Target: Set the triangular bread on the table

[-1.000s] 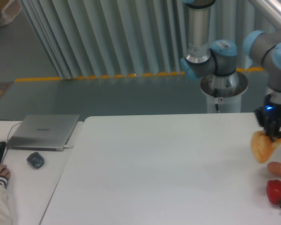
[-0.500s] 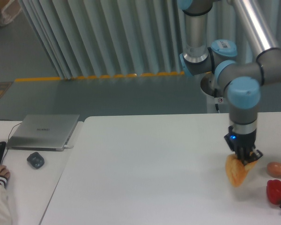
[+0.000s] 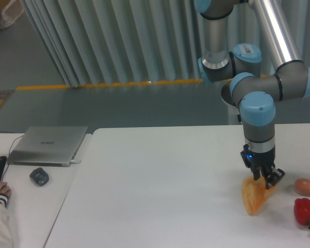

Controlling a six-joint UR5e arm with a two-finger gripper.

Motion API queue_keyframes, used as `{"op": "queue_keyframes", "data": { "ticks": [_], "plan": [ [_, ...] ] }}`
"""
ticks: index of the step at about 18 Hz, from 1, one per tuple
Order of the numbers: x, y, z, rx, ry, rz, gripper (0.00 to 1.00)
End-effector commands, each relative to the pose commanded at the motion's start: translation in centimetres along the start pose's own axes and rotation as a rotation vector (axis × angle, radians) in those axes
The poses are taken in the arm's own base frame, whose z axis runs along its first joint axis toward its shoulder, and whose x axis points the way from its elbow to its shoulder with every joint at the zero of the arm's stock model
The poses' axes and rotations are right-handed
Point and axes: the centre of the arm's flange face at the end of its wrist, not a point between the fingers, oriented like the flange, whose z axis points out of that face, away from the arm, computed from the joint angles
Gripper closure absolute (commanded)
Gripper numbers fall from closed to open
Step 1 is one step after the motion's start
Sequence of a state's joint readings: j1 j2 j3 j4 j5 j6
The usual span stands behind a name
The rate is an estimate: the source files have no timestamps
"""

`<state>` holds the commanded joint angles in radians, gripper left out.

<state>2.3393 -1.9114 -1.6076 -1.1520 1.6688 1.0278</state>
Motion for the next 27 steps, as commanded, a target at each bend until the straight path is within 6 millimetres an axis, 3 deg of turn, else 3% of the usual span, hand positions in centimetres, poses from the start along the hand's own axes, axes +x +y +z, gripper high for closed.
{"op": "queue_keyframes", "data": {
  "ticks": [6, 12, 16, 20, 23, 27],
  "plan": [
    [-1.1, 1.0, -3.5, 0.020, -0.068, 0.017, 0.00],
    [-2.3, 3.3, -6.8, 0.033, -0.121, 0.319, 0.00],
    [-4.6, 6.3, -7.3, 0.032, -0.095, 0.512, 0.00],
    [-7.0, 9.5, -7.5, 0.062, -0.084, 0.569, 0.00],
    [-8.8, 13.1, -6.9, 0.055, -0.056, 0.678, 0.00],
    [-9.5, 14.5, -6.7, 0.052, -0.052, 0.701, 0.00]
  ]
}}
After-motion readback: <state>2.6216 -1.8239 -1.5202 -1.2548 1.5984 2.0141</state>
